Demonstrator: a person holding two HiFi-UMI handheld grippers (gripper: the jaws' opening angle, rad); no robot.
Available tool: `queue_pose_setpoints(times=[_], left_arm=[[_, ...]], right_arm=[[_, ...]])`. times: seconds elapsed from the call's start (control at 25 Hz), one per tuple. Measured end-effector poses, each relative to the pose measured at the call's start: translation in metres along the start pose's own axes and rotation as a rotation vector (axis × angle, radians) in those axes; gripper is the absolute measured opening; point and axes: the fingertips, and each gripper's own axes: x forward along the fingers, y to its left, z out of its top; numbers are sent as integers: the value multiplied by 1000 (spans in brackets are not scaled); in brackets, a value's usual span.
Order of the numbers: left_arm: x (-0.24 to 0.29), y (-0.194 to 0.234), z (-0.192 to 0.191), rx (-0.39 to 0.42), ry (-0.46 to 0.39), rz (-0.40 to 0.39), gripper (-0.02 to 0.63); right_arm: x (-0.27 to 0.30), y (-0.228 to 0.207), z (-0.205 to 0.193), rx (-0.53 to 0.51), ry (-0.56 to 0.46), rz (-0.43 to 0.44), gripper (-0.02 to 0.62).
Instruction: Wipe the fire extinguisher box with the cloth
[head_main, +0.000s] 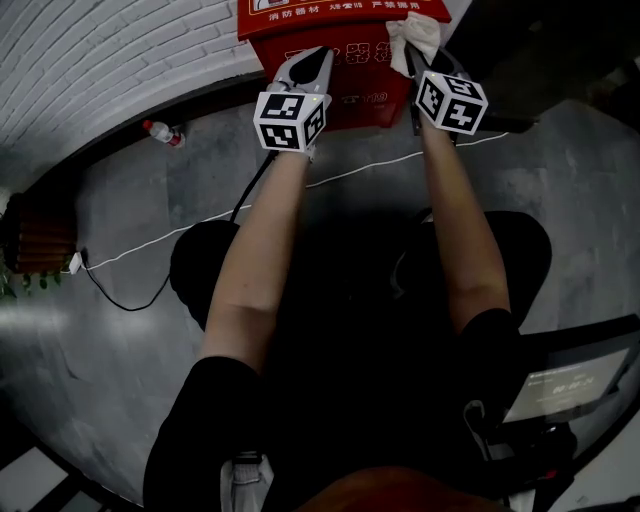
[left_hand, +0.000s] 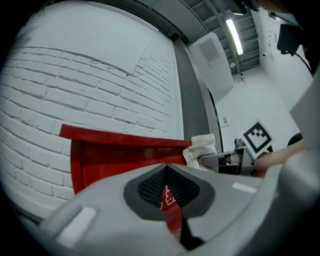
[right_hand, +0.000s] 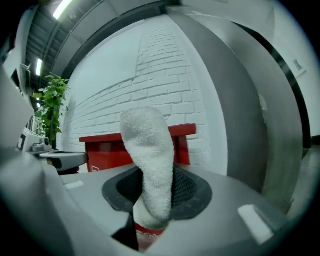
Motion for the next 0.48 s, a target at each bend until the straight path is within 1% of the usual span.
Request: queue_pose_setpoints(times=[0.04,0.2,0.24,0.32,0.48], left_arm=[[-6,8,-4,-11,6,20,0],[-30,39,-21,-102,4,120,0],[-35,45,-23,-105,4,135,0],[-43,51,-24,-84,10,149,0],[-62,67,-24,-43,12,170,0]], right_arm=[[2,17,-1,-5,-8,36,126],[4,91,7,-9,-47,195,126],[5,108,10,0,-57,233,126],[8,140,9,8,-59,296,126],[17,184,-20,-18,-1,374,126]])
